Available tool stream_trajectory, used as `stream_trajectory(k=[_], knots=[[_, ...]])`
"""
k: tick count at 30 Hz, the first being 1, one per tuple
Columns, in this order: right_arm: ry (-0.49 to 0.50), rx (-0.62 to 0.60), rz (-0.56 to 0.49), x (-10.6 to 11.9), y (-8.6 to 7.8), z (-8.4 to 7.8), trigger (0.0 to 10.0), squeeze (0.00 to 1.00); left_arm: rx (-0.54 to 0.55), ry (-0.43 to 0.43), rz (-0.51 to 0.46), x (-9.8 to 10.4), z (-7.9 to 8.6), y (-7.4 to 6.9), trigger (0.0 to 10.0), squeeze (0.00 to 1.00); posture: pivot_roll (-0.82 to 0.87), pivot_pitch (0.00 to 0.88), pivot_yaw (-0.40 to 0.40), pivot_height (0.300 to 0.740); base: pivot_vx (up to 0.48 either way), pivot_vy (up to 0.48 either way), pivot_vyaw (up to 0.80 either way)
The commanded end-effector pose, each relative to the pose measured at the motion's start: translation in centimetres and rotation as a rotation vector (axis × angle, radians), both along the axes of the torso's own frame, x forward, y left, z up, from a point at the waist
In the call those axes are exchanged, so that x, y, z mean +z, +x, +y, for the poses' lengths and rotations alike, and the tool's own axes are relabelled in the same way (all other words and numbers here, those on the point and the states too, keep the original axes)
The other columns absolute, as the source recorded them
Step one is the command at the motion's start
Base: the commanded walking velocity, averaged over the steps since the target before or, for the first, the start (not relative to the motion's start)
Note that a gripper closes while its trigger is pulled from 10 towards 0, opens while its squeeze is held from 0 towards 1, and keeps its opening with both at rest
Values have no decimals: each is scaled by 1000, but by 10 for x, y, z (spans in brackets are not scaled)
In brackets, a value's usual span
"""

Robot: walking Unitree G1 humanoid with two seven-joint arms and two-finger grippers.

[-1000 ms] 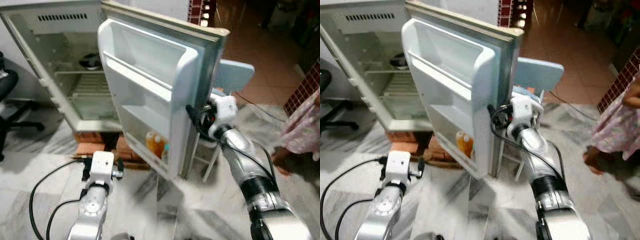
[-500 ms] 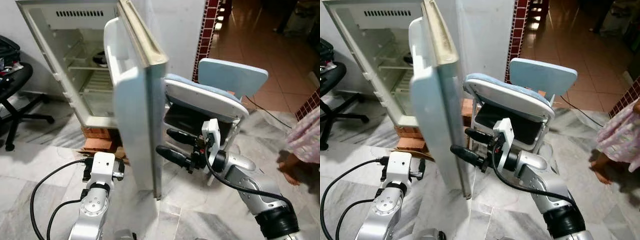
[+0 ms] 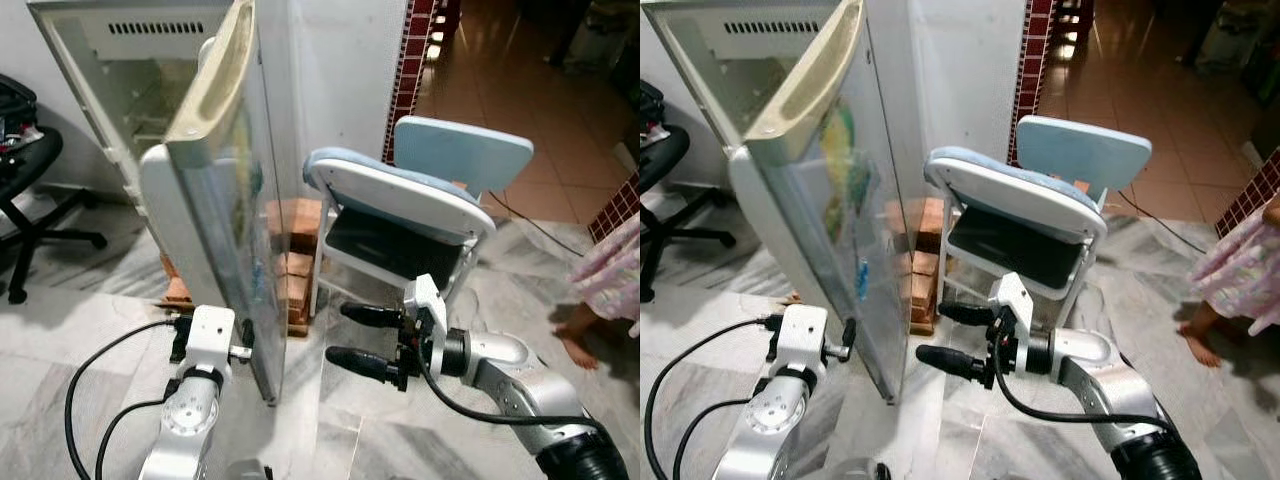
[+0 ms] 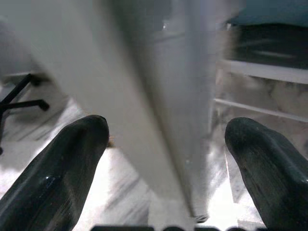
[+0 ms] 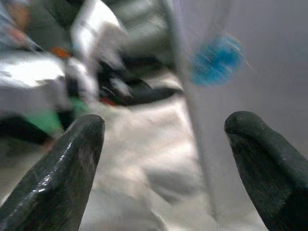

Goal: Restocking fridge

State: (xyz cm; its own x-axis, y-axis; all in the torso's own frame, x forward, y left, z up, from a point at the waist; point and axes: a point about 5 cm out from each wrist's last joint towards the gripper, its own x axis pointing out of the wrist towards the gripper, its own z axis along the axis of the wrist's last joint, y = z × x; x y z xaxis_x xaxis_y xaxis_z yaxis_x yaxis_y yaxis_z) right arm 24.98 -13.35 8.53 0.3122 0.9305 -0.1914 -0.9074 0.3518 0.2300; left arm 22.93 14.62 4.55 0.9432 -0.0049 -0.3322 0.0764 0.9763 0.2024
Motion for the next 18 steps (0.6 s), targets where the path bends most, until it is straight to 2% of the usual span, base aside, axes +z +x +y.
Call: stream_trajectory(k=[1,2,3,7,10,14,18], knots=[[-59,-45,-46,-3,7,0,10000,0,-5,24,-16,2,1,1,10000,0,-7,43,32,740,0,0,0],[-69,-72,-53,-5,10,1,10000,0,14,44,-36,4,4,3,10000,0,-10,42,36,740,0,0,0],[-71,-118,-69,-5,14,1,10000,0,100,95,-95,11,19,7,10000,0,-10,42,37,740,0,0,0],[-63,-135,-71,-5,15,3,10000,0,255,166,-142,18,49,10,10000,0,-4,42,37,740,0,0,0],[-74,-130,-78,-8,13,4,10000,0,281,178,-148,21,59,9,10000,0,-4,42,37,740,0,0,0],[-100,-159,-119,-14,17,6,10000,0,245,176,-189,27,55,10,10000,0,2,40,36,740,0,0,0],[-115,-256,-143,-17,22,5,10000,0,129,134,-274,36,28,13,10000,0,0,38,38,740,0,0,0]])
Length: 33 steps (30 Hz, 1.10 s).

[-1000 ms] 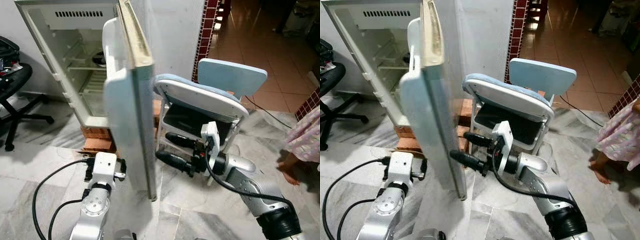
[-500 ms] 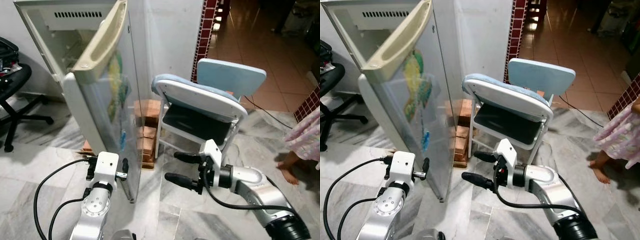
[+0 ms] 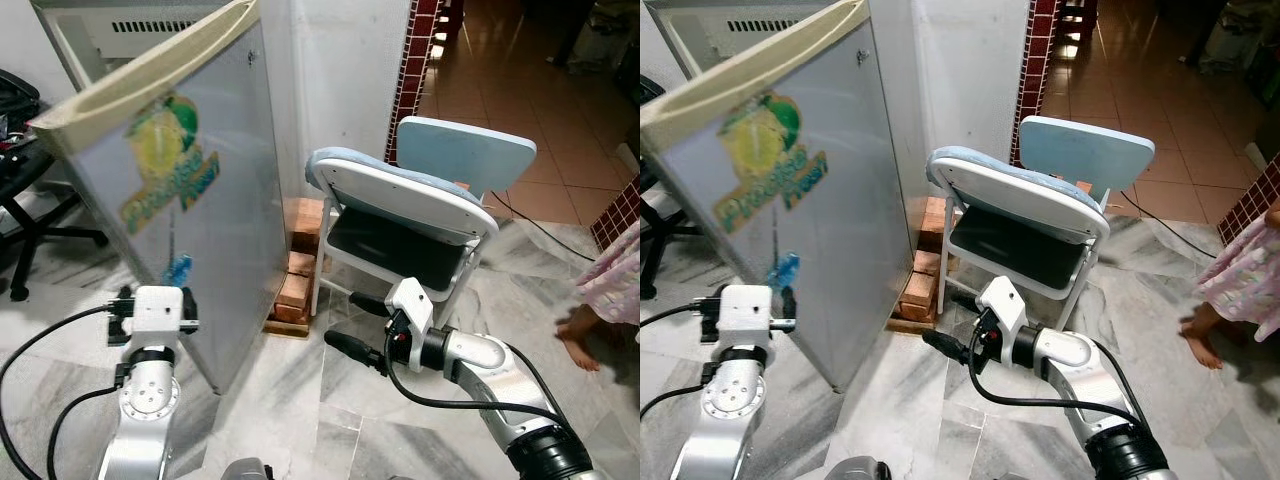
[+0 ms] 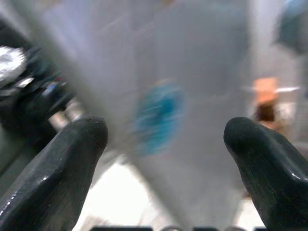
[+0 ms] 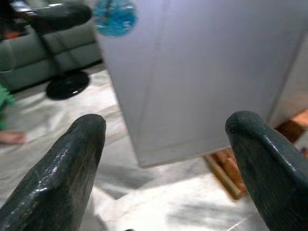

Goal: Restocking fridge

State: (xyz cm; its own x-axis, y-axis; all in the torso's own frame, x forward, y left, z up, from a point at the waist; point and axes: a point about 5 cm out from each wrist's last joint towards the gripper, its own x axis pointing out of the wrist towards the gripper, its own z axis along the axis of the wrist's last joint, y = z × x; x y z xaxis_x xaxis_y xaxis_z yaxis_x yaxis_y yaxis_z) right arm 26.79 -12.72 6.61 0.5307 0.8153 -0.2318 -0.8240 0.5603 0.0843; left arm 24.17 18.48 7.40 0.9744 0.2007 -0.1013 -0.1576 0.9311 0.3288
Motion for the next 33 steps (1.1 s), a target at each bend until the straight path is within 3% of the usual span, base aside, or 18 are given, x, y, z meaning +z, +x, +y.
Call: stream_trajectory(k=[1,5,6,11,12,14,19,25,33], knots=[[-15,-55,-34,2,5,-2,10000,0,-58,-1,-50,9,-14,0,10000,0,-4,39,39,740,0,0,0],[12,-157,-59,2,8,-4,10000,0,-56,-63,-29,6,-18,-4,10000,0,-6,36,40,740,0,0,0],[40,-290,-106,6,13,-9,10000,0,-62,-60,-26,5,-18,-6,10000,0,-6,35,40,740,0,292,0],[110,-551,-145,11,18,-22,10000,0,-62,-47,-29,3,-13,-8,10000,0,-4,19,35,740,0,304,0],[110,-551,-145,11,18,-22,10000,0,-62,-47,-29,3,-13,-8,10000,0,-4,19,35,740,0,311,0],[129,-692,-147,10,15,-28,10000,0,-56,-48,-33,4,-10,-5,10000,0,-9,15,38,740,0,414,0],[123,-735,-167,10,12,-28,10000,0,-59,-50,-36,6,-11,-4,10000,0,-13,12,41,740,0,363,0],[142,-922,-150,9,13,-39,10000,0,-61,-60,-38,5,-11,-3,10000,0,-25,8,46,740,0,402,0],[115,-965,-167,10,16,-45,10000,0,-51,-73,-31,3,-10,-3,10000,0,-27,5,51,740,0,480,0]])
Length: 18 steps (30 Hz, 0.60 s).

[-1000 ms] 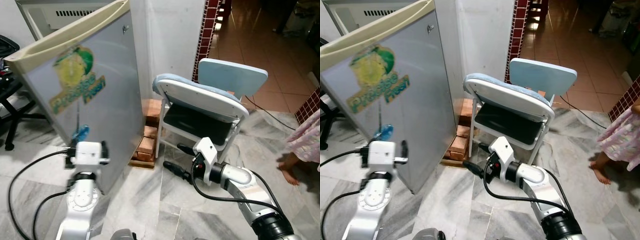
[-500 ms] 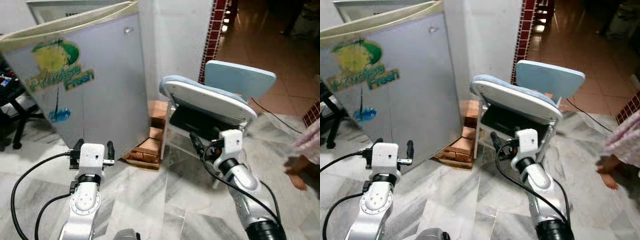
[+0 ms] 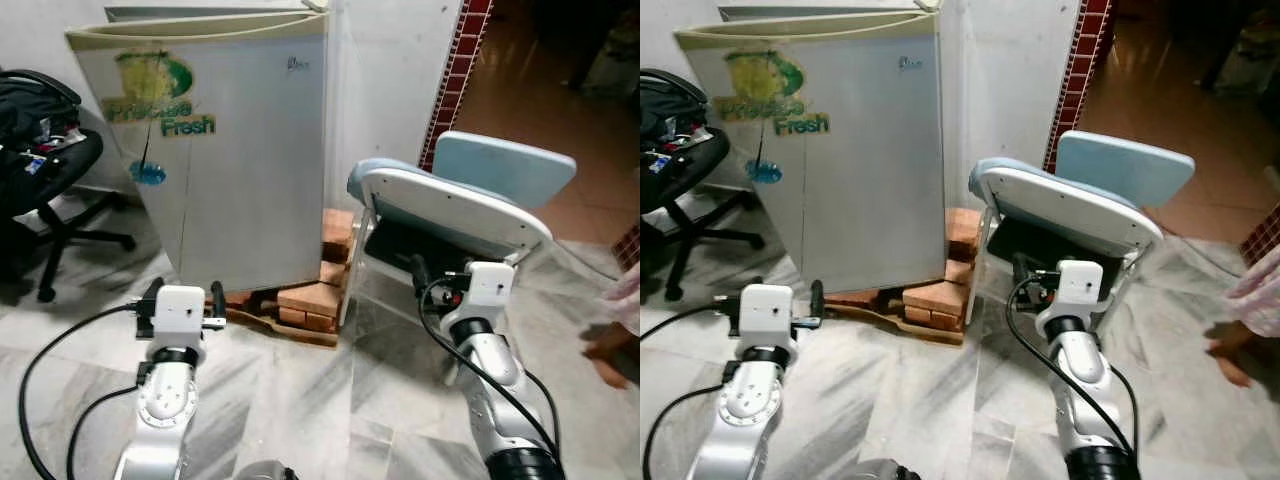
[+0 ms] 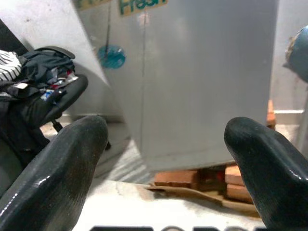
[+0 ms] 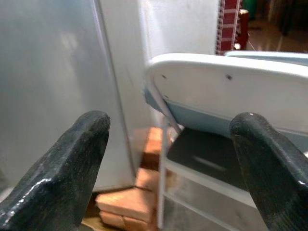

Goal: Restocking fridge

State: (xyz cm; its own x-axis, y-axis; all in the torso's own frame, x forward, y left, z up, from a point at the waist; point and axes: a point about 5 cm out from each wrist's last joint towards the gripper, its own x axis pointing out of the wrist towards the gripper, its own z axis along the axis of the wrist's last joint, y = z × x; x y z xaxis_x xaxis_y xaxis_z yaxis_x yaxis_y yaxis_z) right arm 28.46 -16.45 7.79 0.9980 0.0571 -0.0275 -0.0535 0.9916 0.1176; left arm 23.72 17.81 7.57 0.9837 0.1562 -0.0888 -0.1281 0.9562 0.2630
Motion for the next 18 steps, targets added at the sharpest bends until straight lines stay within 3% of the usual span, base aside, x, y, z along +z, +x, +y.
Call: stream_trajectory(k=[1,12,18], knots=[[-14,-35,12,-2,0,-9,10000,0,-7,-11,-4,1,-2,1,10000,0,-27,5,51,740,0,480,0],[-18,-46,14,-2,3,-7,10000,0,-9,-36,2,-2,-6,0,10000,0,-35,2,57,740,0,480,0],[-26,-59,16,-3,3,-11,10000,0,1,-65,-16,1,-1,3,10000,0,-33,3,56,740,0,480,-740]])
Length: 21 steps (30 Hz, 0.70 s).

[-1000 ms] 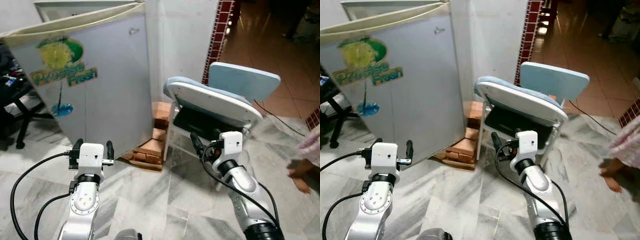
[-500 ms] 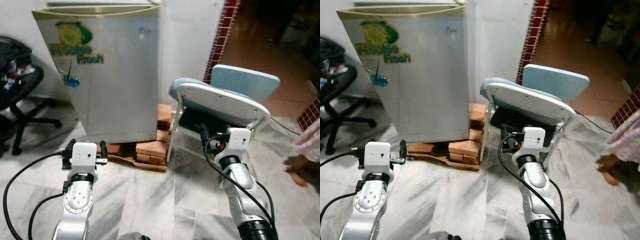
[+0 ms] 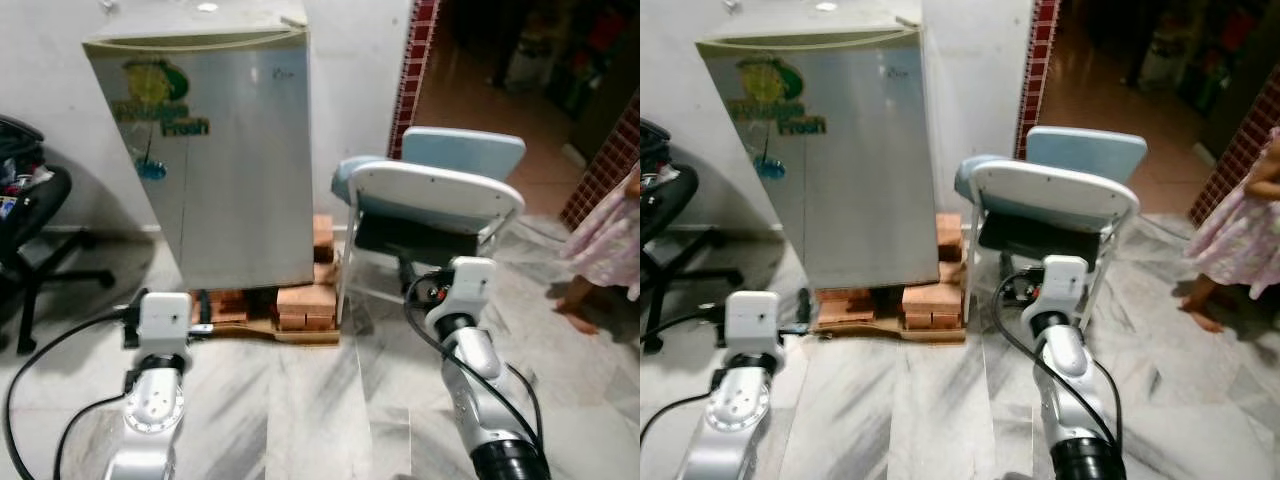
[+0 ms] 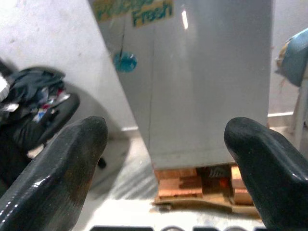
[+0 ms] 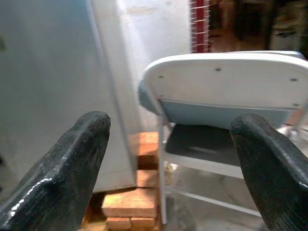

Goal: Restocking fridge

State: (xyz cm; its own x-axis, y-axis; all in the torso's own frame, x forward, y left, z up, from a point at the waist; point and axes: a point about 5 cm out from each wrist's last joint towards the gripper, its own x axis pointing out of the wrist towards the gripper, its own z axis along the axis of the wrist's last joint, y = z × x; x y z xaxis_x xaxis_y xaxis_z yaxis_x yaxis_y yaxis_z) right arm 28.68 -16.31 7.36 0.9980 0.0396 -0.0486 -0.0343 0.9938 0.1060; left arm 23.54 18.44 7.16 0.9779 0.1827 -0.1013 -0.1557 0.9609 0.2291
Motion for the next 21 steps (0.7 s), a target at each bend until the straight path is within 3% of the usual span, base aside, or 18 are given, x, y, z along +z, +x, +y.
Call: stream_trajectory(k=[1,13,21], knots=[[-15,-44,-5,2,1,-13,10000,0,-28,-46,-24,5,-7,6,10000,0,-33,3,56,740,0,480,-800],[-28,-27,-25,6,6,-7,10000,0,-21,-64,-61,9,-2,10,10000,0,-30,7,57,740,0,480,-800],[-49,-9,-8,5,4,-10,10000,0,-31,-75,-45,2,-4,2,10000,0,-19,20,11,740,0,480,-59]])
